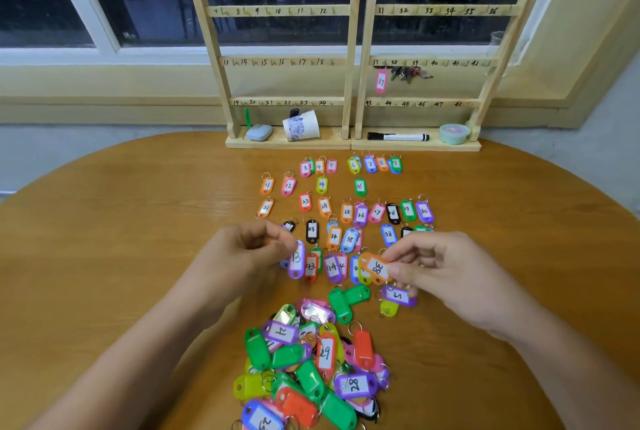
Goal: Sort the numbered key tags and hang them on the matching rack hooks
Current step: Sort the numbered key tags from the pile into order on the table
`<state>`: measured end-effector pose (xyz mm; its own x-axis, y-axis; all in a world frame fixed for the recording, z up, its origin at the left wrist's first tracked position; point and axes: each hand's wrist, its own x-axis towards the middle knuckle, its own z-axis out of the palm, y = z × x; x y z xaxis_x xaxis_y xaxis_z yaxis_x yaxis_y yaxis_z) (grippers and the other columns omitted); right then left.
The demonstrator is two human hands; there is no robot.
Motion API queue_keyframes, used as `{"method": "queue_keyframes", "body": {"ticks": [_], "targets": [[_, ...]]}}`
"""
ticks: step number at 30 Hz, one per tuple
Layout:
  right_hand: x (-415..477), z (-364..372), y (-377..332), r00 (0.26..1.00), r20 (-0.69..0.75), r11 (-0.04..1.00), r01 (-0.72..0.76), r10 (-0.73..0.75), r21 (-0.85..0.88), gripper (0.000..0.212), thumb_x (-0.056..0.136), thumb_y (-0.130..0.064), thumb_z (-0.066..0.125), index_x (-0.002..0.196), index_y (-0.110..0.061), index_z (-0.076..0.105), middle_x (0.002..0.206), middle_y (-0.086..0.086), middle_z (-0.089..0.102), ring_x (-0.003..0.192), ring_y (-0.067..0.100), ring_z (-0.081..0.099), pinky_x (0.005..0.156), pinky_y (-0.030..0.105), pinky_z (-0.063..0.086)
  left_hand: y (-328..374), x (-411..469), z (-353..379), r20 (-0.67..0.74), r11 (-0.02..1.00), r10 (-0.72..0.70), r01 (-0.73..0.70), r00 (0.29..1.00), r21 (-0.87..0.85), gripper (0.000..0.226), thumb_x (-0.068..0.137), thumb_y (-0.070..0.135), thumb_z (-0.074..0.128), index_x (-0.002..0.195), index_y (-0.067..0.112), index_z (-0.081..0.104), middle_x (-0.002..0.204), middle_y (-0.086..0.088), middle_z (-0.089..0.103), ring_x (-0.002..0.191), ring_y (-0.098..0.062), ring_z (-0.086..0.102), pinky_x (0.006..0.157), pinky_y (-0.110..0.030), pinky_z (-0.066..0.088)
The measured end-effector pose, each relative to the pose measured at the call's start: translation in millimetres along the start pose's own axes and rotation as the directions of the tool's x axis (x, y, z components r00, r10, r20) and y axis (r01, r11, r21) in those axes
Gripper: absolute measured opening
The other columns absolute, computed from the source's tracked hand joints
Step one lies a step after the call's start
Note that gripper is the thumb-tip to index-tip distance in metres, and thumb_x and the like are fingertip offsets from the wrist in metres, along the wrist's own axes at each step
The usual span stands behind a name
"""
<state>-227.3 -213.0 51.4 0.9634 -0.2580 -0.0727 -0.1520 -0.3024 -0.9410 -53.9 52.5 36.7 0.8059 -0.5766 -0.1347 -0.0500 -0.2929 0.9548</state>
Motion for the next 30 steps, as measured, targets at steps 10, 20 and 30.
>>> {"method": "queue_keyframes", "body": {"ticks": [10,20,30], "targets": [[48.9,-4.5,-10.8,1.000,-0.001,0.997,0.016,-0.016,0.079,0.010,0.109,-0.013,0.056,0.105,-0.007,0.063,0.090,0.010,0.076,0.079,0.020,0.072,0.068,0.026,0.055,7.1,52.6,-6.8,-0.108,0.999,0.044,-0.046,0.993,-0.008,0.010,0.101,0.022,0.073,0.094,0.017,0.079,0.079,-0.004,0.070,0.067,-0.015,0.050,0.052,-0.016,0.039],[63.4,-7.7,22.6,0.968,-0.246,0.983,0.092,-0.050,0.161,0.006,0.096,-0.008,0.075,0.100,-0.011,0.079,0.078,0.012,0.074,0.065,0.020,0.068,0.058,0.026,0.056,30.5,144.6,-23.1,-0.225,0.990,-0.007,0.038,0.974,0.133,0.008,0.093,0.017,0.083,0.096,0.011,0.079,0.088,-0.002,0.081,0.084,-0.012,0.076,0.075,-0.029,0.057],[64.8,-13.1,31.0,0.964,-0.257,0.980,0.110,-0.065,0.164,0.019,0.098,-0.002,0.072,0.110,-0.014,0.079,0.092,0.007,0.080,0.085,0.022,0.078,0.077,0.025,0.062,38.7,199.6,-4.4,-0.214,0.942,-0.028,0.097,0.976,0.320,0.025,0.085,0.025,0.091,0.100,0.016,0.074,0.091,-0.002,0.081,0.085,-0.017,0.078,0.075,-0.035,0.063]]}}
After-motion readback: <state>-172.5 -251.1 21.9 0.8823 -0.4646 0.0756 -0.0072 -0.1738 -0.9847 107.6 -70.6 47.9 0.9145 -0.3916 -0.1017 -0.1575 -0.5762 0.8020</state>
